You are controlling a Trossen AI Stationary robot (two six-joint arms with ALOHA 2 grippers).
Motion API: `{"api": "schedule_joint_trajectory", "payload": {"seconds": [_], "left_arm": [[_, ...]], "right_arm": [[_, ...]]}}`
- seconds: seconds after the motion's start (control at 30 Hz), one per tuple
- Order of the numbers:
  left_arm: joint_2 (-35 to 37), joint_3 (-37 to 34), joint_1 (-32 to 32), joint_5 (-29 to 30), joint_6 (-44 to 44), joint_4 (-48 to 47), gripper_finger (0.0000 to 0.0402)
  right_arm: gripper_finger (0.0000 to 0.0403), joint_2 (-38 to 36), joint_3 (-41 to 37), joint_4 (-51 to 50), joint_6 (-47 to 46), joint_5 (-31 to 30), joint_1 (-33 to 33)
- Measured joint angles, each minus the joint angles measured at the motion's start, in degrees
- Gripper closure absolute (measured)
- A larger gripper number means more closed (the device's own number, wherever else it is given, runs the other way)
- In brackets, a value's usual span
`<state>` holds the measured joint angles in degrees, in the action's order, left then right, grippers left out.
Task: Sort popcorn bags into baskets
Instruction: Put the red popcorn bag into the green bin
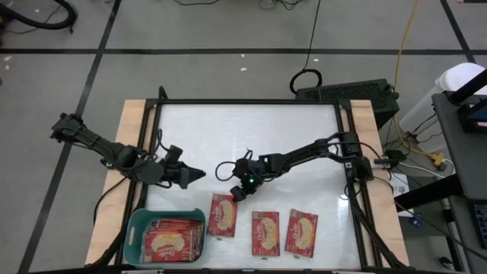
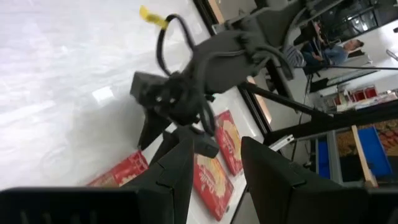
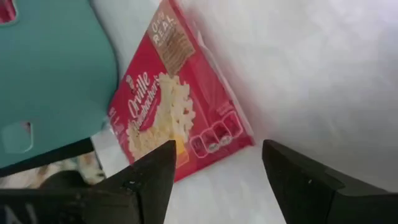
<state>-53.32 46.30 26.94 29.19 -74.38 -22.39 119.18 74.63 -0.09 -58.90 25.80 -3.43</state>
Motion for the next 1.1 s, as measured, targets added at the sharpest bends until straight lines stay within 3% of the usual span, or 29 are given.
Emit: {"api": "schedule_joint_trajectory", "payload": {"seconds": [0.17,0.3,0.6,0.9,1.1], "left_arm": [[0.0,0.0,-0.8,0.0,1.2,-0.1,0.0266],[0.0,0.0,-1.8,0.2,1.2,-0.1,0.0266],[-0.3,0.0,-4.2,0.3,3.2,-1.3,0.0266],[-0.3,0.0,-5.6,-3.2,3.7,-8.0,0.0265],[0.4,0.0,-5.6,-9.7,9.0,-8.4,0.0237]], "right_arm": [[0.0173,2.2,0.1,4.8,2.4,0.6,0.0],[0.0204,2.5,0.1,6.8,4.9,-0.7,-0.1],[0.0387,2.6,0.0,11.3,7.9,-0.9,0.7],[0.0401,-4.4,-0.1,8.4,13.7,-0.4,3.6],[0.0402,-9.4,-0.1,4.7,19.7,-0.5,4.4]]}}
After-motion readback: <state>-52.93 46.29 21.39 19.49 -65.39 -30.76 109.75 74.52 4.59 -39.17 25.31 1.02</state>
